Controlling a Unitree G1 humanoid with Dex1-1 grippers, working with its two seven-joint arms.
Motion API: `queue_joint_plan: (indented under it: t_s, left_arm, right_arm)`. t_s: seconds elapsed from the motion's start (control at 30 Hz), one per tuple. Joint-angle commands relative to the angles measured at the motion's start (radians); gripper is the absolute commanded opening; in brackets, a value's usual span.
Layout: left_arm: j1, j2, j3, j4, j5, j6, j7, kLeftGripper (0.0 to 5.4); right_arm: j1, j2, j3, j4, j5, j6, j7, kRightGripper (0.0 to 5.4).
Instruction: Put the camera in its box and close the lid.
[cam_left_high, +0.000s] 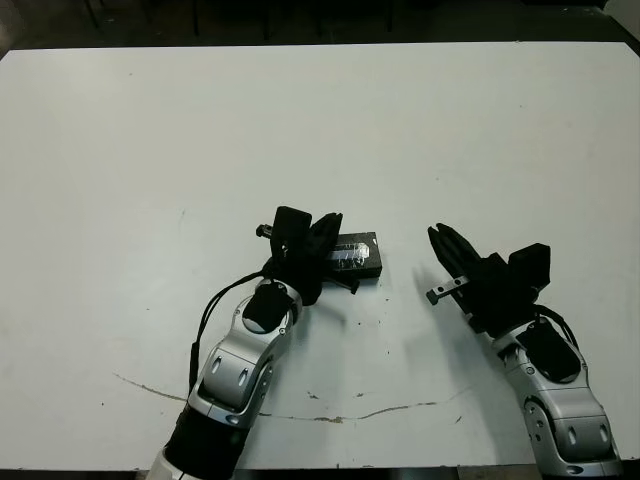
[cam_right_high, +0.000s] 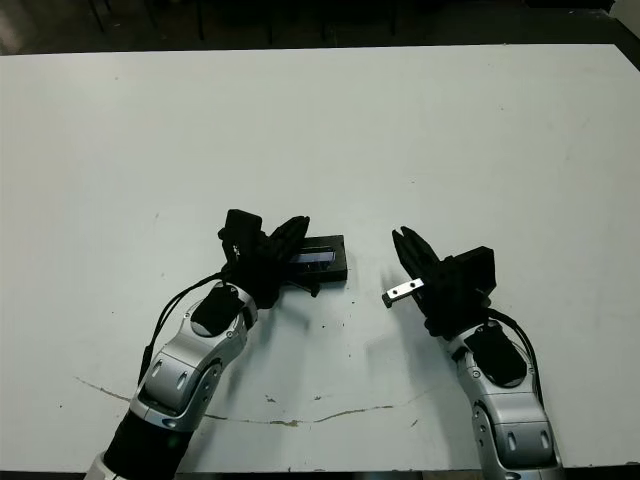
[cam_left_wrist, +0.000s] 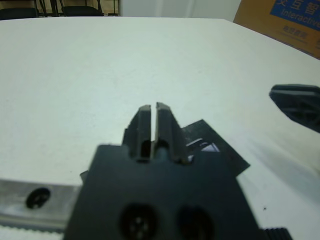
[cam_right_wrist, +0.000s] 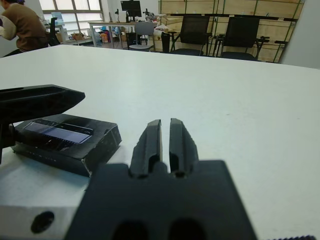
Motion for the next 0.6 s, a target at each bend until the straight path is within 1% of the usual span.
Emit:
queue_joint_plan:
  t_s: [0.03,0.17,0.3,0.37,0.47,0.53,0.6]
  left_arm:
    - [0.062,0.032,0.014,0.065,0.008,0.044,-0.002,0.01]
    - [0.066,0.037,0.022,0.094,0.011,0.042,-0.003,0.01]
    - [0.070,0.046,0.041,0.085,0.004,0.048,-0.012,0.01]
    - [0.087,0.051,0.061,0.038,-0.014,0.048,-0.025,0.01]
    - [0.121,0.074,0.096,-0.067,-0.043,0.009,-0.055,0.01]
    - [0.131,0.109,0.136,-0.139,-0.063,-0.043,-0.086,0.01]
    - [0.137,0.133,0.185,-0.215,-0.085,-0.060,-0.093,0.01]
  right_arm:
    - [0.019,-0.002,-0.001,-0.003,0.003,0.031,-0.005,0.00]
    - [0.021,-0.006,-0.003,-0.003,0.004,0.032,-0.002,0.00]
    - [0.020,-0.006,-0.003,0.007,0.003,0.016,0.005,0.00]
    - [0.021,-0.008,-0.002,0.004,-0.003,0.017,0.001,0.00]
    - [0.025,-0.007,-0.003,-0.020,-0.008,0.036,-0.013,0.00]
    - [0.025,-0.003,-0.007,-0.030,0.000,0.038,-0.014,0.00]
    - [0.023,0.001,-0.014,-0.041,0.013,0.043,-0.014,0.00]
